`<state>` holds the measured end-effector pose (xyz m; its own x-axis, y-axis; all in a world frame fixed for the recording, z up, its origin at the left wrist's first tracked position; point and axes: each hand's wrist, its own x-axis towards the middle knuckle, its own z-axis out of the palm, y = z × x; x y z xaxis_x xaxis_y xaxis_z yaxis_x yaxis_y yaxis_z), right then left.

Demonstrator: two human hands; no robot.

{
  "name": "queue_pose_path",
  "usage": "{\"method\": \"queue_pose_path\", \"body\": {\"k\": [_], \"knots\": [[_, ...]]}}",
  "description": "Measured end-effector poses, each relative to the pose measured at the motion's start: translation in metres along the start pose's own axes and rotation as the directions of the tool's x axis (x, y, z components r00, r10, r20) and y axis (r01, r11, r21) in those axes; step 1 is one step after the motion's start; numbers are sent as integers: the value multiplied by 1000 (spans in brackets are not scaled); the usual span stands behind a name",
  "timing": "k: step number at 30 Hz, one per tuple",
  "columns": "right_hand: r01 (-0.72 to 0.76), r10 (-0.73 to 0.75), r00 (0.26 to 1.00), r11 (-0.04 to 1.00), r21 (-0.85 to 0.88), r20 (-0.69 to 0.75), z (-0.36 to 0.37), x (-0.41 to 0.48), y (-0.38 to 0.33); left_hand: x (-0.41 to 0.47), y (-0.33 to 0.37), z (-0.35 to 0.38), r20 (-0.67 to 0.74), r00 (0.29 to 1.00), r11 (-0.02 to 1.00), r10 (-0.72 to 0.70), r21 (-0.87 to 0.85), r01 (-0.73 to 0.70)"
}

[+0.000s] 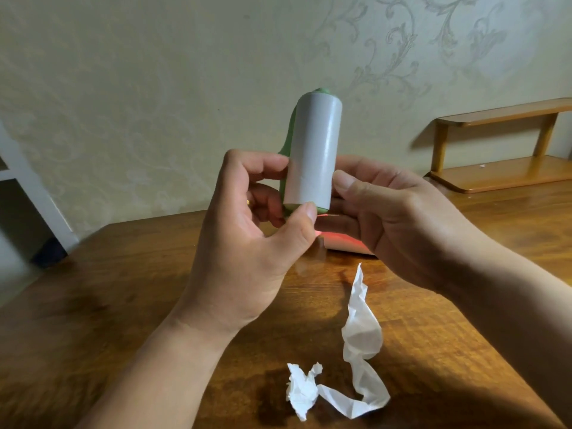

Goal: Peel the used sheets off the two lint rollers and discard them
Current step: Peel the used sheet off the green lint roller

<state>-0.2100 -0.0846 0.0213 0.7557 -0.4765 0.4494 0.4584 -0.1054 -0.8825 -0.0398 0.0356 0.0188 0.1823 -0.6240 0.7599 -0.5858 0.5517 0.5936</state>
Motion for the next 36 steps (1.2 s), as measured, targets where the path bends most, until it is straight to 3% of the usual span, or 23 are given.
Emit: {"method": "queue_pose_path", "body": {"k": [8, 14, 17, 22, 24, 27, 30, 33, 36], "knots": [[15, -36, 980, 994, -106, -198, 7, 0, -1, 3, -2, -1, 66, 988, 974, -139, -170, 149], [51, -86, 993, 928, -368, -79, 1, -4, -8, 9, -4, -13, 204, 946, 871, -253, -377, 314], [55, -62, 998, 893, -446, -1, -1, -6, -10, 11, 0, -16, 172, 934, 826, -313, -435, 357], [12, -123, 964, 905, -424, -237, -3, -3, -10, 14, 2, -15, -64, 946, 838, -318, -486, 249], [12, -93, 979, 915, -403, -182, -1, -5, -10, 14, 2, -13, -108, 947, 852, -303, -475, 218], [36, -66, 995, 940, -340, -78, 7, -7, -6, 10, 1, -10, -107, 953, 911, -283, -341, 233], [8, -71, 988, 913, -407, -140, 4, -8, -10, 13, 3, -24, -66, 968, 970, -240, 18, 242], [-15, -75, 988, 830, -558, -138, 1, -10, -16, 15, 5, -37, -15, 992, 875, -125, 469, 118], [3, -77, 994, 728, -685, -77, 3, -11, -11, 10, 13, -28, 83, 989, 818, -121, 573, 52]]}}
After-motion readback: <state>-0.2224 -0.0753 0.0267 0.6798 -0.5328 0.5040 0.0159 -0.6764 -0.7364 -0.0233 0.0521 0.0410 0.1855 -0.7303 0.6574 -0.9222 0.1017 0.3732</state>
